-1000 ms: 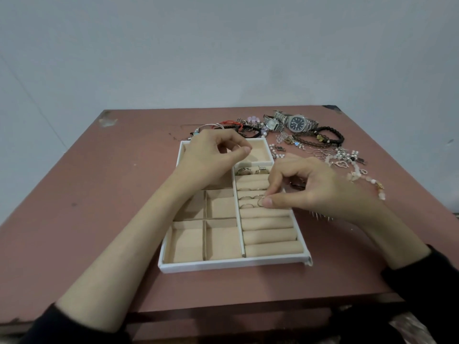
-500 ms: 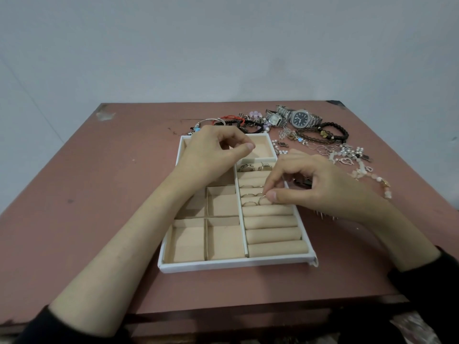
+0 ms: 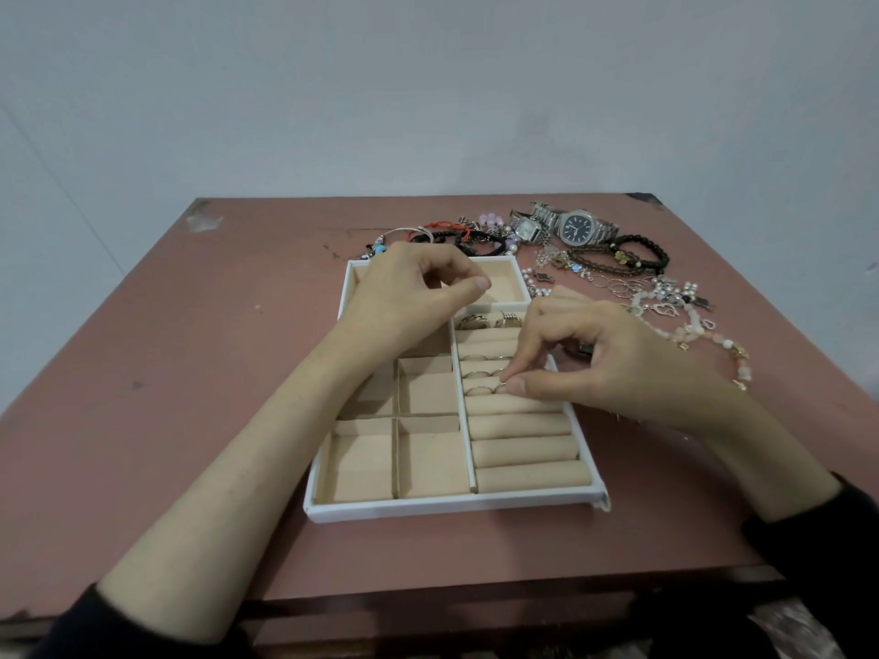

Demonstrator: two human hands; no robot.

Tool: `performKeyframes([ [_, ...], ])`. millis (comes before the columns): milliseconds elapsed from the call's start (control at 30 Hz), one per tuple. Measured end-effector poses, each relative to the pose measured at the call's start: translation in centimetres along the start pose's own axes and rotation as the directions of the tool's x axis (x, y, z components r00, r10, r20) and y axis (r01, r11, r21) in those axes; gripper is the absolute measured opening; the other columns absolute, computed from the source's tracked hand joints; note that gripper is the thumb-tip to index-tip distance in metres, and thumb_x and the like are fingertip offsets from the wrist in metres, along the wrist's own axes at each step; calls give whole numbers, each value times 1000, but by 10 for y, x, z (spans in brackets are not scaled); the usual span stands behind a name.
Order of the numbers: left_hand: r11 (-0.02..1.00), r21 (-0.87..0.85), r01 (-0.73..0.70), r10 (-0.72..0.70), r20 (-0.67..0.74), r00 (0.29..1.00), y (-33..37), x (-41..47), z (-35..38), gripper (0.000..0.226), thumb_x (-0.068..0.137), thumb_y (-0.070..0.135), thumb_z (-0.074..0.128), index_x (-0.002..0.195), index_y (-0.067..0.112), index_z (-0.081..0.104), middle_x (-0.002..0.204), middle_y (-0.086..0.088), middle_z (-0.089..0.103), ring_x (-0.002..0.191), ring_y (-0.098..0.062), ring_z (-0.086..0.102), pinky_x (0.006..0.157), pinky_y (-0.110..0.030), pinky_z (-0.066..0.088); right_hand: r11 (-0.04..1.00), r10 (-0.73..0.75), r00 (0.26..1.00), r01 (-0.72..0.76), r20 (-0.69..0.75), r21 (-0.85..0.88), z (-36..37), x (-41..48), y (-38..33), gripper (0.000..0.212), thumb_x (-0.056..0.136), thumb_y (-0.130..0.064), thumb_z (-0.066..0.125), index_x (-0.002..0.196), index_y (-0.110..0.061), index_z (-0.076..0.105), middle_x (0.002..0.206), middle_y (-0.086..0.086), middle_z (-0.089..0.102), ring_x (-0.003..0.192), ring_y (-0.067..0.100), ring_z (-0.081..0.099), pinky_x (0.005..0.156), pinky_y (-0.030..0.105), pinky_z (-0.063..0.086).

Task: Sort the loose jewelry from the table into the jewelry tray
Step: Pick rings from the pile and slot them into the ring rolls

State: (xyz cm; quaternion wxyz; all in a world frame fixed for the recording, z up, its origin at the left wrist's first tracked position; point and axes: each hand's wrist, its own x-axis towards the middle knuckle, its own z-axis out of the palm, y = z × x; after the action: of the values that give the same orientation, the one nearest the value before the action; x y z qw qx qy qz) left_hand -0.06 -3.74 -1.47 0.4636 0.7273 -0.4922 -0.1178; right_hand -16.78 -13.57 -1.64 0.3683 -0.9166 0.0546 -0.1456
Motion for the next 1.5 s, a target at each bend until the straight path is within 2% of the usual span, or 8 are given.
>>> performKeyframes([
  [300, 1000, 7, -2, 2, 16, 1000, 2, -2, -1, 7, 83, 23, 66, 80, 19, 71, 76, 2, 68, 63, -1, 49, 59, -16, 36, 1000, 15, 1000, -15, 3, 15, -1, 0, -1, 8, 72, -19, 80, 71, -15, 74, 71, 3, 59, 74, 10, 48, 65, 13, 35],
  [467, 998, 55, -31, 30, 16, 999, 2, -3, 0, 6, 82, 23, 66, 77, 23, 70, 72, 4, 67, 62, -6, 50, 60, -19, 38, 999, 30, 999, -30, -22, 13, 0, 0, -1, 5, 75, -27, 77, 74, -23, 74, 71, -1, 58, 78, 10, 48, 64, 14, 35],
  [567, 991, 116, -62, 59, 30, 998, 5, -4, 0, 7, 82, 22, 66, 76, 25, 70, 71, 7, 65, 63, -5, 52, 57, -13, 36, 998, 60, 992, -59, -113, 7, -3, 1, 2, 9, 76, -34, 72, 74, -25, 72, 69, -5, 58, 73, 7, 50, 64, 18, 39],
  [767, 967, 193, -166, 134, 169, 976, 28, 11, 3, 6, 82, 22, 66, 83, 22, 72, 74, 9, 68, 71, -1, 59, 59, -6, 38, 956, 291, 887, -281, -359, 81, -40, 6, 19, 7, 82, -19, 70, 75, -17, 70, 69, 4, 63, 57, 3, 50, 53, 11, 39],
  [867, 953, 214, -216, 166, 229, 959, 45, 28, 14, 8, 82, 21, 67, 86, 22, 73, 76, 8, 70, 73, -3, 61, 63, -5, 39, 914, 327, 842, -397, -430, -82, -65, 7, 35, 7, 83, -21, 68, 78, -17, 70, 66, -1, 62, 62, 10, 51, 61, 26, 41],
  [1033, 939, 233, -253, 182, 286, 941, 58, 54, 46, 10, 81, 17, 66, 87, 20, 73, 82, 1, 73, 74, -7, 65, 72, -18, 48, 831, 343, 805, -500, -484, -244, -79, 7, 60, 6, 83, -21, 65, 79, -20, 69, 65, -4, 56, 67, 16, 52, 65, 32, 43],
  [1233, 929, 295, -224, 148, 258, 955, 55, 69, 72, 12, 82, 15, 62, 87, 18, 72, 74, 5, 65, 73, -13, 62, 72, -24, 49, 781, 278, 864, -458, -419, -425, -76, 6, 75, 9, 78, -34, 69, 80, -25, 69, 63, -14, 51, 74, 14, 49, 65, 29, 37],
  [1500, 944, 270, -189, 121, 248, 961, 48, 72, 78, 13, 83, 16, 62, 90, 17, 73, 83, 2, 68, 79, -11, 60, 74, -22, 46, 756, 290, 860, -475, -420, -451, -75, 8, 78, 19, 76, -39, 71, 88, -24, 71, 67, -17, 41, 81, 9, 41, 70, 28, 35],
])
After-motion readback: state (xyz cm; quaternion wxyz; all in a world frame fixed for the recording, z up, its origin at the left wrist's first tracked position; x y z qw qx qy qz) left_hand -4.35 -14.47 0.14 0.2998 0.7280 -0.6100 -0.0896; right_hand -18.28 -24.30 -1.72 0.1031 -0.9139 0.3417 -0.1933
